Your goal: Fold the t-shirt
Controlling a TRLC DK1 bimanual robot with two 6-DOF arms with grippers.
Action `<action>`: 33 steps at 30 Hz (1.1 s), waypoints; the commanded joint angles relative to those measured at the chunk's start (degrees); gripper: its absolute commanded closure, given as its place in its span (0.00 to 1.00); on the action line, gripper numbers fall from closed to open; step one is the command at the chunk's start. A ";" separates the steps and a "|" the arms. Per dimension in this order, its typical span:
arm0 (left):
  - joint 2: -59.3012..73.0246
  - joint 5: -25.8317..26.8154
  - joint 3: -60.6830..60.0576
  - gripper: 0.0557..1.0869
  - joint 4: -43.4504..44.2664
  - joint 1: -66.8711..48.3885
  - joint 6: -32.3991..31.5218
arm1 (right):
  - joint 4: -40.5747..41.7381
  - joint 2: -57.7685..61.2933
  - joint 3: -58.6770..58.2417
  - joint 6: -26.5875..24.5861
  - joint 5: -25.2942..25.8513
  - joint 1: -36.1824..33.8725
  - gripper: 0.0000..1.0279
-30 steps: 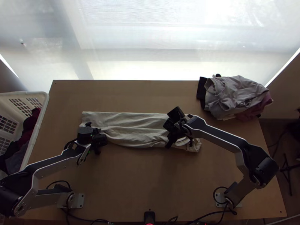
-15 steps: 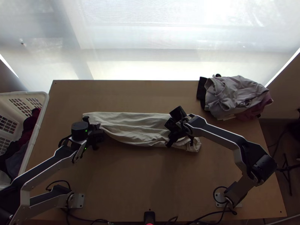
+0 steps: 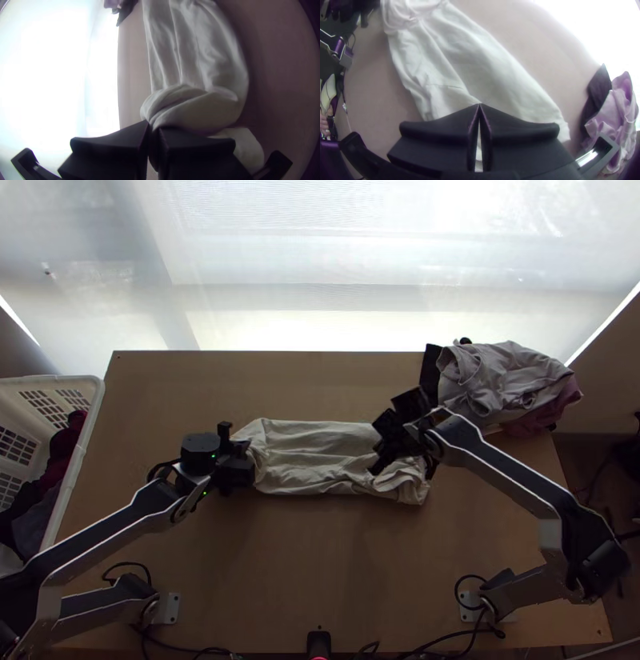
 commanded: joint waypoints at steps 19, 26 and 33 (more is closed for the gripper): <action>33.03 1.26 40.23 0.96 -6.37 -23.70 13.16 | -9.66 -30.22 -9.99 0.33 -3.86 -31.51 0.97; 45.07 2.31 55.61 0.96 -9.97 -26.78 15.53 | -9.66 -33.47 -13.33 0.24 -4.39 -36.96 0.97; 51.84 2.66 63.08 0.96 -11.55 -30.47 16.15 | -10.10 -35.49 -14.73 0.33 -6.14 -41.97 0.97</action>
